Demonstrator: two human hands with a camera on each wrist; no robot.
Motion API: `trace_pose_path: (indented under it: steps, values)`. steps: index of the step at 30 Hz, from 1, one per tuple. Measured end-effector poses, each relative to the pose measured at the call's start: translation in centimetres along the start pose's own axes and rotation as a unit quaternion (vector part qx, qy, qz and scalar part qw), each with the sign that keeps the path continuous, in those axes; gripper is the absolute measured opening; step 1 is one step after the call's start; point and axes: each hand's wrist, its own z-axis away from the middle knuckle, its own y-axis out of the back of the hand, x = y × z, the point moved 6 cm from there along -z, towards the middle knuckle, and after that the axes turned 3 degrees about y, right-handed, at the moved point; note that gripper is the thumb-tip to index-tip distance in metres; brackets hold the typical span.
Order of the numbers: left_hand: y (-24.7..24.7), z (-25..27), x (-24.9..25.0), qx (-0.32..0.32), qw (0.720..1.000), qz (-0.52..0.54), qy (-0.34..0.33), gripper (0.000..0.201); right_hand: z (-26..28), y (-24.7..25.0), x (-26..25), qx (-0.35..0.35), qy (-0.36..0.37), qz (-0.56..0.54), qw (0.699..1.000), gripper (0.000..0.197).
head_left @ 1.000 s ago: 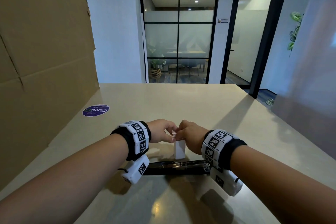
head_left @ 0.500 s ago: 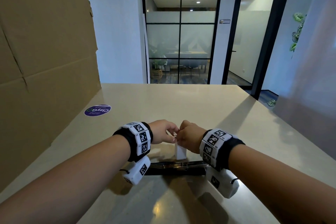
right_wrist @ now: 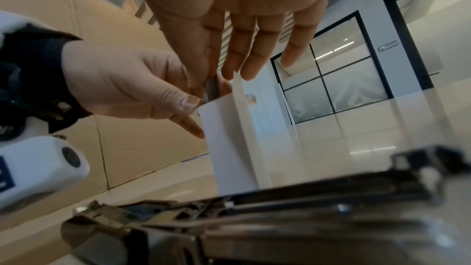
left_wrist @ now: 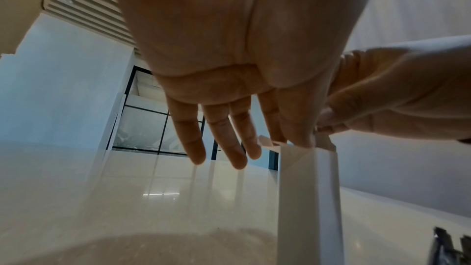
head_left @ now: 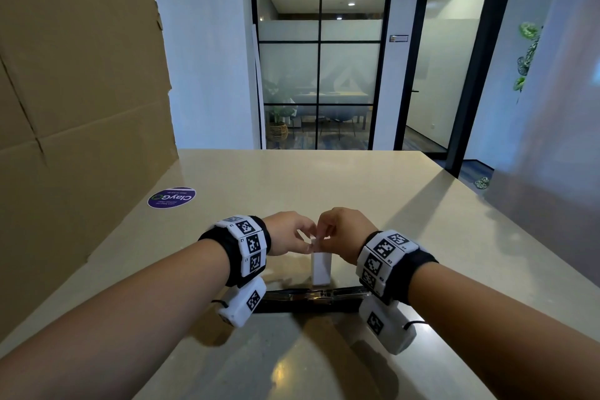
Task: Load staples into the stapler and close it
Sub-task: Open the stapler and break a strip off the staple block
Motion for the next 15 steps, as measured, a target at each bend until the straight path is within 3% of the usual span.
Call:
trace_pose_path:
  steps: [4,10,15]
  values:
    - [0.0,0.0,0.1,0.001,1.000,-0.001,0.002,0.028,0.0,0.5,0.1,0.029,-0.010,-0.020,0.999,0.027]
    - [0.0,0.0,0.0,0.007,1.000,-0.001,0.007,0.032,0.2,1.9,0.4,0.112,-0.020,-0.121,0.986,0.025]
    - [0.1,0.2,0.5,0.007,1.000,-0.010,-0.005,0.040,0.0,2.2,0.7,0.143,-0.025,-0.211,0.967,0.022]
